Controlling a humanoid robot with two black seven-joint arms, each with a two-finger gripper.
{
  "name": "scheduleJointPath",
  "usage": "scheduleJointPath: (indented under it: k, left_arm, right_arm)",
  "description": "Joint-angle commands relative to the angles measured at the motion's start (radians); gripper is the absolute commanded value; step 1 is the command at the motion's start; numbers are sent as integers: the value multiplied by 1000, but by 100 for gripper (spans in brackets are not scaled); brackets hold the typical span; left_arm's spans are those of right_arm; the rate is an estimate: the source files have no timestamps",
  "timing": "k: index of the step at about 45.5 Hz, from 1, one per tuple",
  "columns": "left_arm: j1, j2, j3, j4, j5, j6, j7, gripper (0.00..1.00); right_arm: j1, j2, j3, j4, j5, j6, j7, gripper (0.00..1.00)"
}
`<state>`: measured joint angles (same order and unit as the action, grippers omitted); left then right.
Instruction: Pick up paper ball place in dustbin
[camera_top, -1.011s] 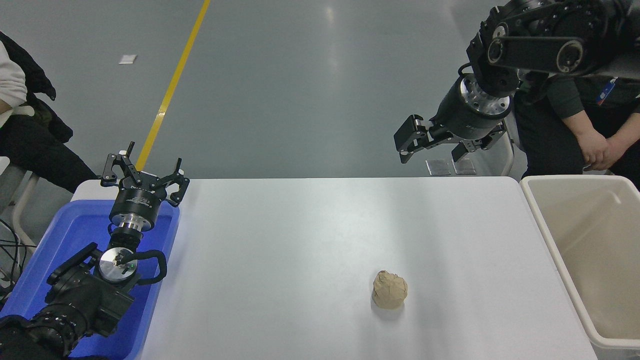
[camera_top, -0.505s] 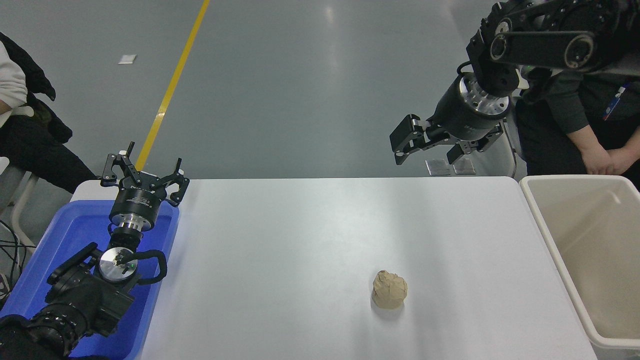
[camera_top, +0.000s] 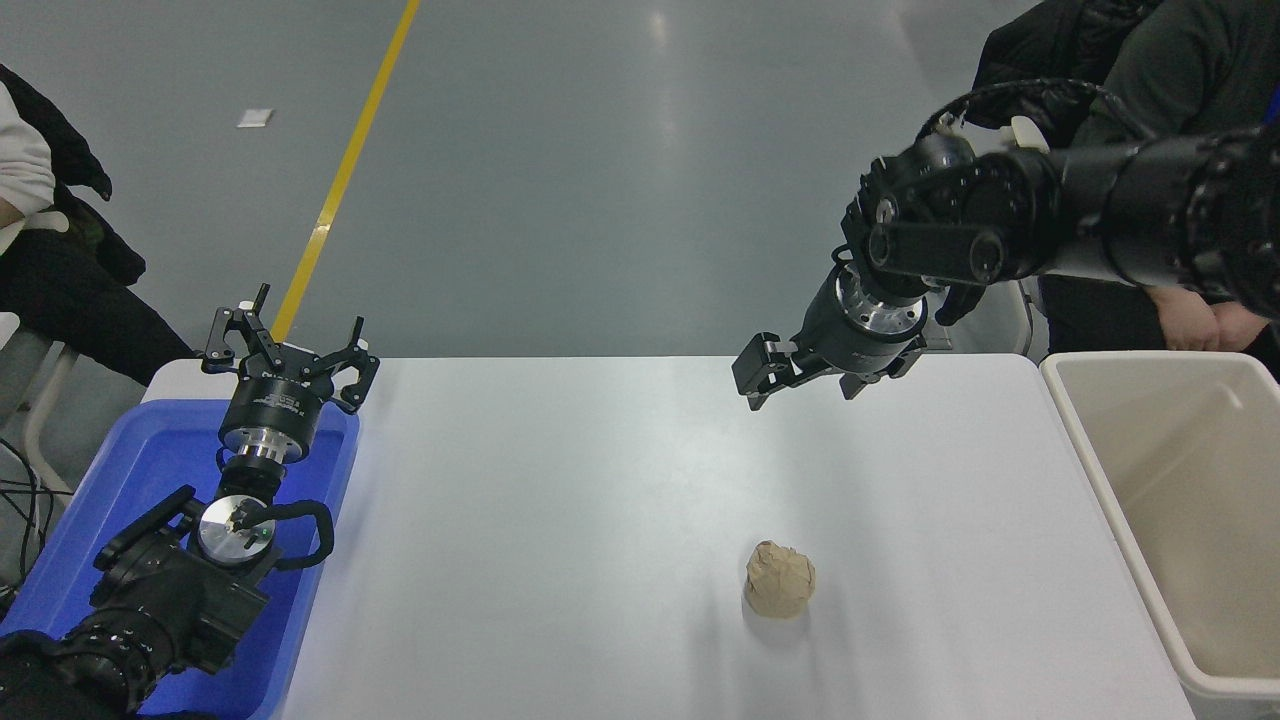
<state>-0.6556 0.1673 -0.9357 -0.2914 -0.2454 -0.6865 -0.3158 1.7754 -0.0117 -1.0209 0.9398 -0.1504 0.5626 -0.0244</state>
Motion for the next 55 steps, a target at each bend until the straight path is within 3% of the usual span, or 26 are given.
scheduleJointPath:
  k: [1,18,32,55]
  left_arm:
    - [1,0,0,0,0,-1,0,99]
    - [1,1,0,0,0,1,0,99]
    - [1,1,0,0,0,-1,0,99]
    - [1,0,0,0,0,-1,0,99]
  right_arm:
    - [-102,12,-1,-46,-9,-135,0,100]
    - [-271,12,41,-42,-9,-159,1,100]
    - [-341,12,134,-47,-121,-164,3,100]
    - [-413,12,143,-52,-170,-182,4,100]
